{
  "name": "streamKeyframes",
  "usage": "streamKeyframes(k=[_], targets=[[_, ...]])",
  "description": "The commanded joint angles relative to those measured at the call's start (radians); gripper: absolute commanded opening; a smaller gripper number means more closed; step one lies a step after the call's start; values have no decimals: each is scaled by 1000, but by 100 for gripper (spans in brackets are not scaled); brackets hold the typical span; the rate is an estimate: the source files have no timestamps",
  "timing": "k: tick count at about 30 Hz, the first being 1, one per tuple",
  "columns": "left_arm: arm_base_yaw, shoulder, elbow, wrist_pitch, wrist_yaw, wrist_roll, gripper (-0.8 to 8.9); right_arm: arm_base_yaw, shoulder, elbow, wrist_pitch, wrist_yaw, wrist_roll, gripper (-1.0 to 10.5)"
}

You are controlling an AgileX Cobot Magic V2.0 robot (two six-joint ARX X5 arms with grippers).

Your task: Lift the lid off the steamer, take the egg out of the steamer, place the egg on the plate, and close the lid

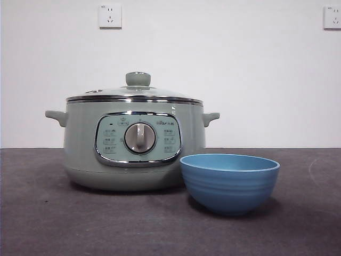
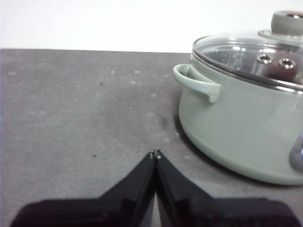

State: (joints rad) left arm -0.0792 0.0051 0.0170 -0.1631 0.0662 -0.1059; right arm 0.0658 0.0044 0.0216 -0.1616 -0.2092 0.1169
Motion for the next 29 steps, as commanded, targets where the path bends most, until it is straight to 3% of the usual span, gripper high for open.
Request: streamKeyframes(k=[1, 5, 12, 16, 21, 29], targets=[[2, -1, 4, 3, 29, -81, -7, 1, -3, -10, 33, -1, 183, -6], [2, -1, 51, -1, 71, -136, -8, 1, -2, 32, 33, -3, 283, -11], [2, 12, 212, -88, 81, -160, -8, 2, 45, 165, 17, -86, 291, -12], [2, 57, 320, -146, 142, -159, -8, 2, 129, 277, -44, -145, 270, -12], [2, 152, 455, -224, 217, -137, -8, 3, 276, 444, -159, -237, 163, -12], [2, 317, 656, -394, 372, -31, -8, 3, 530, 760, -468, -380, -108, -12]])
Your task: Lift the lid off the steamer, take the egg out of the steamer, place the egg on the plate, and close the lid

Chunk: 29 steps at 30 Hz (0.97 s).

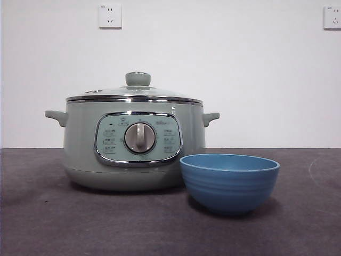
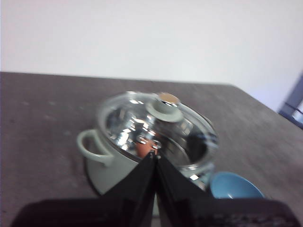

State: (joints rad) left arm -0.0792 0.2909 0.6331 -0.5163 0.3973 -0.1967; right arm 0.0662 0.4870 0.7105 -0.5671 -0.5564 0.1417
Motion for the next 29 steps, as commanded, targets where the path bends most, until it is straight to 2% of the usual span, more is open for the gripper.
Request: streamKeyframes(k=[1, 5, 11, 18, 19, 20, 21, 23, 24, 25, 26, 29], targets=[[2, 53, 65, -71, 63, 80, -8, 3, 78, 112, -106, -54, -168, -12], [2, 125, 153, -170, 136, 148, -8, 10, 183, 250, -262, -126, -272, -12], [2, 194, 250, -272, 166, 184, -8, 35, 282, 370, -463, -180, -377, -11], [2, 211, 283, -293, 187, 199, 3, 55, 305, 378, -478, -201, -377, 7], [2, 212, 284, -293, 187, 197, 30, 55, 305, 378, -478, -201, -377, 16], [2, 212, 284, -293, 187, 196, 106, 55, 305, 378, -478, -201, -375, 68], [2, 212, 284, -293, 187, 196, 206, 55, 305, 378, -478, -201, -375, 146], [2, 212, 284, -293, 187, 196, 480, 55, 305, 378, -478, -200, -367, 371], [2, 212, 284, -293, 187, 196, 546, 55, 305, 378, -478, -200, -362, 461], [2, 212, 284, -293, 187, 196, 554, 55, 305, 378, -478, -200, -357, 540], [2, 212, 284, -292, 187, 196, 554, 55, 305, 378, -478, -200, -355, 572], [2, 218, 284, -283, 187, 188, 554, 55, 305, 378, -478, -200, -351, 569]])
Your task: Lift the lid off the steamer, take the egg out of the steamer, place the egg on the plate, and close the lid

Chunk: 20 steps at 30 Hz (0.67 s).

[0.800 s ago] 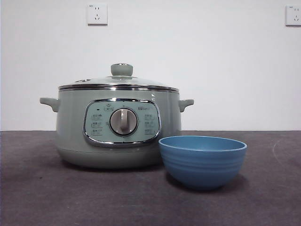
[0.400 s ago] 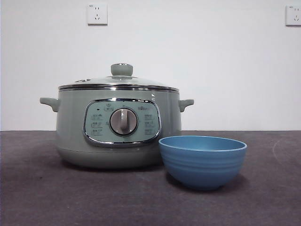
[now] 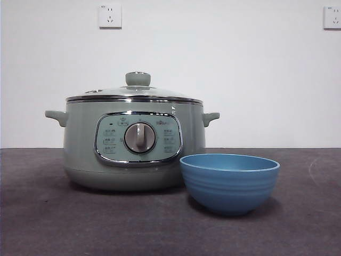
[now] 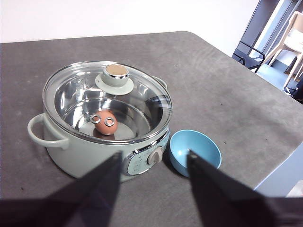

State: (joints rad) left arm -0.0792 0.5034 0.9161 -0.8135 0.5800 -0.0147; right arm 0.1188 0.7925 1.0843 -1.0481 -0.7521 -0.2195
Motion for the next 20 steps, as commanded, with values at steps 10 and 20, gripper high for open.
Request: streamKeyframes(k=[10, 20], targets=[[-1, 121, 2, 122, 28, -5, 554, 2, 0, 4, 6, -5, 21, 569], [-102, 406, 85, 330, 12, -6, 554, 2, 8, 4, 29, -5, 21, 568]])
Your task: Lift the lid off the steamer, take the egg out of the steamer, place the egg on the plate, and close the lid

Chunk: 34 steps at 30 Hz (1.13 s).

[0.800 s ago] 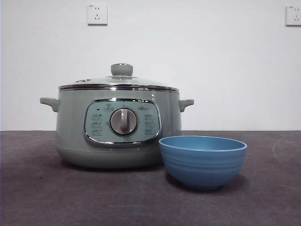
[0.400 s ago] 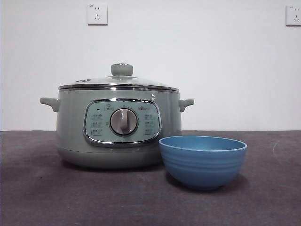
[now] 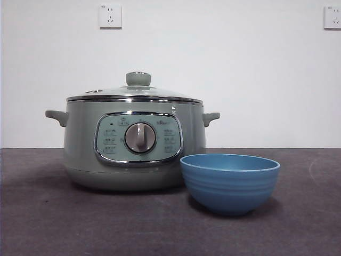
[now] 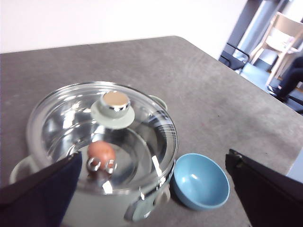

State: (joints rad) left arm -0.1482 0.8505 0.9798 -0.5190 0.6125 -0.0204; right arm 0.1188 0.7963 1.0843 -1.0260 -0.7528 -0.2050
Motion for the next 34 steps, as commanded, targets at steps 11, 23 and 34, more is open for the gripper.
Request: streamKeyframes(k=[11, 23, 34], targets=[[-212, 404, 146, 241, -220, 66, 553, 2, 42, 4, 8, -4, 6, 568], [-283, 624, 148, 434, -388, 127, 553, 2, 43, 4, -1, -4, 7, 568], [-285, 715, 148, 486, -401, 126, 552, 2, 43, 4, -3, -4, 7, 567]])
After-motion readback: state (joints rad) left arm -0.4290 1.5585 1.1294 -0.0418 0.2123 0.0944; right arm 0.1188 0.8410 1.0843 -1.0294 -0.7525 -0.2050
